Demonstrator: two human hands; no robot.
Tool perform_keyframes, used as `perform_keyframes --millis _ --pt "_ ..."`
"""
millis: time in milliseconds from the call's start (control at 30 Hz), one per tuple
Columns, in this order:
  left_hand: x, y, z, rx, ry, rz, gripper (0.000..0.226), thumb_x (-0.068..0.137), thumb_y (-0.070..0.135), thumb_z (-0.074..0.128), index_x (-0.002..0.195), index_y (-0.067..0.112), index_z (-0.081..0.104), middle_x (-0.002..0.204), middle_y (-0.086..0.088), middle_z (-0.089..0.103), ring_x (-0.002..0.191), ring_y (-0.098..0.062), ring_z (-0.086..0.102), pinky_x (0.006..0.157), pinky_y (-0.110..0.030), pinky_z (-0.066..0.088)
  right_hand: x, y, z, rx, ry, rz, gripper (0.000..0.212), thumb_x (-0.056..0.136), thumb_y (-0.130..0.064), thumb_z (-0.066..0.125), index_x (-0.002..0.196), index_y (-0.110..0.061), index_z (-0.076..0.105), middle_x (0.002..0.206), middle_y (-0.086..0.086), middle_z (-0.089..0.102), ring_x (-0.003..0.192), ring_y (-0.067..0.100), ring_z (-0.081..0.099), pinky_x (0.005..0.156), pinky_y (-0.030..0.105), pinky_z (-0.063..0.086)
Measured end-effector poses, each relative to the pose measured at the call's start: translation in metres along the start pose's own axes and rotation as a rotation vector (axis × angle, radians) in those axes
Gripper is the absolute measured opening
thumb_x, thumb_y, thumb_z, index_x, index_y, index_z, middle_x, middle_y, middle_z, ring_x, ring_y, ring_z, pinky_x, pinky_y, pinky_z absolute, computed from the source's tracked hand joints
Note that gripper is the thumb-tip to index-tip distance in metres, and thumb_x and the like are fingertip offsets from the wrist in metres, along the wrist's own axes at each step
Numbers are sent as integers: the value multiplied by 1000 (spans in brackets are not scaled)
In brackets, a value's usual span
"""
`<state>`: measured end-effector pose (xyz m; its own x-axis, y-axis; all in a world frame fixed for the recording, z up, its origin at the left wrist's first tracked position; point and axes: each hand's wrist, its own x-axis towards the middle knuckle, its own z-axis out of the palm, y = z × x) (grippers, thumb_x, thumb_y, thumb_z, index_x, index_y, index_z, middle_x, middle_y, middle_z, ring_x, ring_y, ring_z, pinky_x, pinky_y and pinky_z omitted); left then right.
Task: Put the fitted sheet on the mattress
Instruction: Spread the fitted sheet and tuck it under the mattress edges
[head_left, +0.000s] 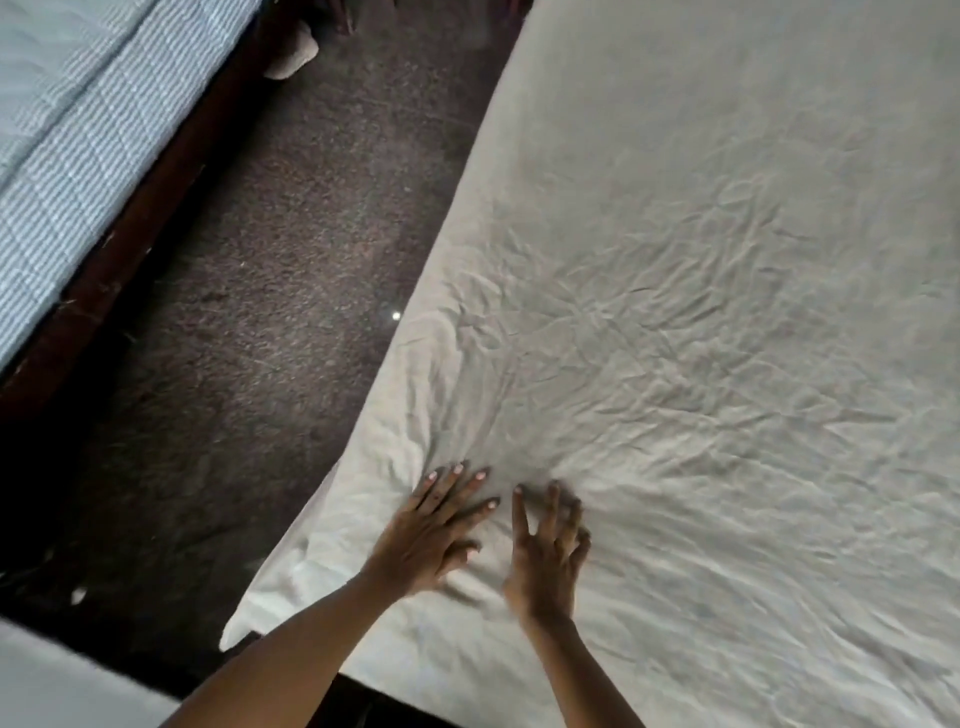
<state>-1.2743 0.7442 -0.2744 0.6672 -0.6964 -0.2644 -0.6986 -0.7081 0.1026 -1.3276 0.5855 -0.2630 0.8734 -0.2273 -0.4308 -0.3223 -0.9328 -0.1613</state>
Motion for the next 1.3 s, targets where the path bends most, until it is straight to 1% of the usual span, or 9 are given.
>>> perform_keyframes --millis 233,500,567,700,800,933,1067,1233,1300 --pt "-71 -21 3 -1 -40 -160 66 91 55 30 150 29 17 158 -5 12 145 -29 11 112 -49 17 -25 -48 16 -64 -36 -325 109 36 -27 91 134 -22 45 144 21 38 126 46 39 88 62 44" --pt "-93 -56 -12 -78 -99 -453 69 88 55 33 150 27 19 158 -4 11 142 -32 18 108 -56 27 -9 -100 -6 21 3 -391 109 31 -33 91 132 -22 52 138 16 50 115 41 56 81 52 52" --pt "-102 -67 -12 -104 -110 -423 70 89 59 29 150 27 19 158 -3 12 138 -32 32 104 -52 39 -4 -108 -7 -8 1 -372 100 31 -30 90 126 -24 60 137 15 51 115 41 56 81 54 51" --pt "-106 -85 -11 -193 -104 -382 69 86 58 33 148 30 22 156 -1 21 109 -21 61 70 -33 59 5 -129 -4 -19 51 -332 75 39 -26 84 112 -25 68 130 12 57 113 36 55 84 50 50" --pt "-96 -100 -7 -234 -109 -261 70 84 56 42 146 29 27 153 -6 25 124 -32 49 84 -44 55 12 -153 2 7 110 -269 62 46 -26 80 107 -18 67 119 13 60 106 32 48 80 42 51" --pt "-71 -122 -15 -193 -99 -112 68 74 49 46 135 19 37 146 -8 34 133 -33 35 103 -51 40 31 -192 -5 93 176 -73 40 69 -27 52 106 -21 65 114 10 56 91 30 52 69 37 48" --pt "-51 -165 -30 -183 -95 77 75 70 45 67 132 16 37 140 -11 46 125 -32 48 100 -50 44 41 -222 -10 64 196 120 38 62 -15 79 98 -18 69 107 13 60 79 34 56 56 38 50" --pt "-25 -202 -53 -68 -110 317 37 69 32 70 104 21 66 112 0 57 105 -21 54 100 -40 41 49 -259 -12 191 101 413 36 52 -6 84 82 -16 66 83 12 57 71 35 56 50 38 48" --pt "-15 -207 -65 -28 -149 366 30 74 27 68 102 17 66 112 -3 56 105 -23 55 100 -39 40 47 -268 -10 247 101 474 35 58 -6 82 89 -13 66 86 12 61 76 35 58 55 39 49"
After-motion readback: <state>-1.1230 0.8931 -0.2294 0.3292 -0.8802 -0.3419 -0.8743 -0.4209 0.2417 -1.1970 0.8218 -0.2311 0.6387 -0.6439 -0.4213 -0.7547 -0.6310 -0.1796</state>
